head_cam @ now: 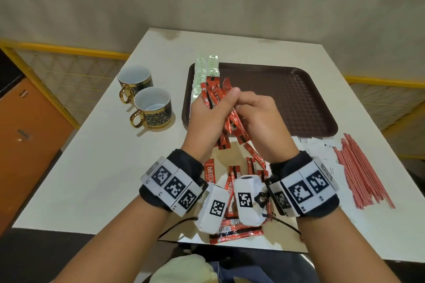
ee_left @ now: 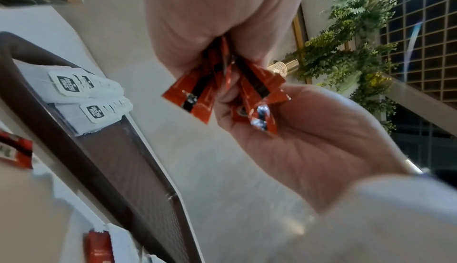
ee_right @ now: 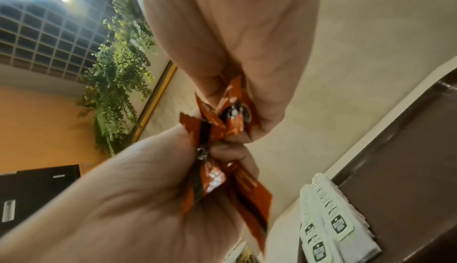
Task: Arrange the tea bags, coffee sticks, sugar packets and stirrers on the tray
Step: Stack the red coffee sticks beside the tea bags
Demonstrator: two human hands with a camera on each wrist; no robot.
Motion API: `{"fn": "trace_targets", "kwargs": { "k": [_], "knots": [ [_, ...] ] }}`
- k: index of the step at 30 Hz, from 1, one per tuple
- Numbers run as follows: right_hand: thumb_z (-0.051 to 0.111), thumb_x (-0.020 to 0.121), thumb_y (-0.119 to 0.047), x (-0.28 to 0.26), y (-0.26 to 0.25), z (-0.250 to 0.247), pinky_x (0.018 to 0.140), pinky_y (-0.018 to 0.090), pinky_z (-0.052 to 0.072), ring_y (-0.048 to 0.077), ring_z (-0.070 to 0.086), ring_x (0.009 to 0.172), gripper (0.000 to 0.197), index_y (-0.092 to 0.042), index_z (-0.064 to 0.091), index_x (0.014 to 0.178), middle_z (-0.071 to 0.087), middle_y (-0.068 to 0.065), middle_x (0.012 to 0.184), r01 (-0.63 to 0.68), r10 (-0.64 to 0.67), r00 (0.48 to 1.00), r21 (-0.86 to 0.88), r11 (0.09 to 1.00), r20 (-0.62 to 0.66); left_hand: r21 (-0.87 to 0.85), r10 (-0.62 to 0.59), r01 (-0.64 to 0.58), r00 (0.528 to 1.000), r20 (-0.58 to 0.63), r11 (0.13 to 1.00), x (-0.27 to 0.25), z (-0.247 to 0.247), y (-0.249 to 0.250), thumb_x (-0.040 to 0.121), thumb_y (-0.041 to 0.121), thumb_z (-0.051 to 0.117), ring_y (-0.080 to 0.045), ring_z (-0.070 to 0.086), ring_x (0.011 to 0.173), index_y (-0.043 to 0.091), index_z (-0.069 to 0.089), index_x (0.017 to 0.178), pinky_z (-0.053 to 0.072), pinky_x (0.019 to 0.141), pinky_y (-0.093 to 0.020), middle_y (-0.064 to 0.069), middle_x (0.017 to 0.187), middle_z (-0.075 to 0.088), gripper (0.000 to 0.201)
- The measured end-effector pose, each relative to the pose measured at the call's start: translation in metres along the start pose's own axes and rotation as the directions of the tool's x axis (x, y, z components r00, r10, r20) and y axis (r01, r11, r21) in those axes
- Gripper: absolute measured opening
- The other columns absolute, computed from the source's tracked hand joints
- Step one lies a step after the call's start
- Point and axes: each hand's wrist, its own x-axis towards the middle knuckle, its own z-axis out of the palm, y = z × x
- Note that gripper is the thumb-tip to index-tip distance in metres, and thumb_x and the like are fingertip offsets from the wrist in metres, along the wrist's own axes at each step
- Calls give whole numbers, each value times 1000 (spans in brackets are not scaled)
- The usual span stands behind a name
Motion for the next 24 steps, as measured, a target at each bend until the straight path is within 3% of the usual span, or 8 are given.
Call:
{"fn": "trace_targets", "kwargs": {
  "k": [5,7,9,13,15,17,21,24],
  "knots": [
    [61,88,5,-11,1,-14,64,24,56,14,72,73,22,-6,74,102,75,6,82,31,-31,999,6,999,-35,29,-47,44,993,104,999,-6,-4,-2,79,44,71,-33,70,97,9,64,105,54,92,-52,-20,104,71,44],
    [66,87,-1,-16,3,-23,69,24,57,16,73,77,19,-9,74,102,76,6,84,22,-21,1000,-74,997,12,56,-75,69,990,117,996,-7,-11,-4,80,34,73,-35,70,93,1,62,104,56,87,-50,-22,100,69,42],
    [68,89,-17,-26,6,-36,78,30,58,11,72,84,12,-16,75,98,76,-1,86,-4,9,1000,-233,972,21,102,-80,72,994,75,992,-5,-21,-6,84,21,72,-25,69,79,6,60,94,57,77,-41,-12,81,66,21],
    [66,88,-39,-57,19,-52,61,18,44,1,60,62,22,-19,72,80,68,-6,71,-79,191,979,-730,679,72,92,-100,101,995,-11,991,2,-40,-1,87,8,64,-13,60,67,19,51,83,54,69,-30,3,71,54,17],
    [69,86,-40,-72,34,-45,55,16,37,1,58,63,21,-19,67,84,64,-9,74,-125,376,921,-837,532,101,91,-97,97,995,-5,991,4,-42,1,87,6,60,-14,57,64,18,49,81,52,68,-31,1,70,50,17],
    [70,85,-34,-79,50,-32,54,17,37,4,58,67,17,-20,59,86,61,-10,78,-96,432,893,-882,462,129,92,-94,93,995,15,991,5,-39,2,85,4,57,-16,53,62,17,47,76,49,65,-33,1,66,46,19],
    [65,88,-20,-69,63,-12,58,19,33,15,53,82,20,-22,46,91,52,-4,92,-42,364,918,-877,478,155,58,-131,129,991,38,990,4,-33,0,86,4,53,-13,51,56,19,48,76,46,59,-29,5,62,46,19],
    [67,88,-32,-60,55,-15,74,27,45,18,55,98,30,-17,54,110,55,2,111,-50,327,935,-858,512,140,9,-161,161,986,35,987,3,-32,2,89,-1,50,-5,55,51,16,54,90,46,50,-21,4,71,52,17]
  ]
}}
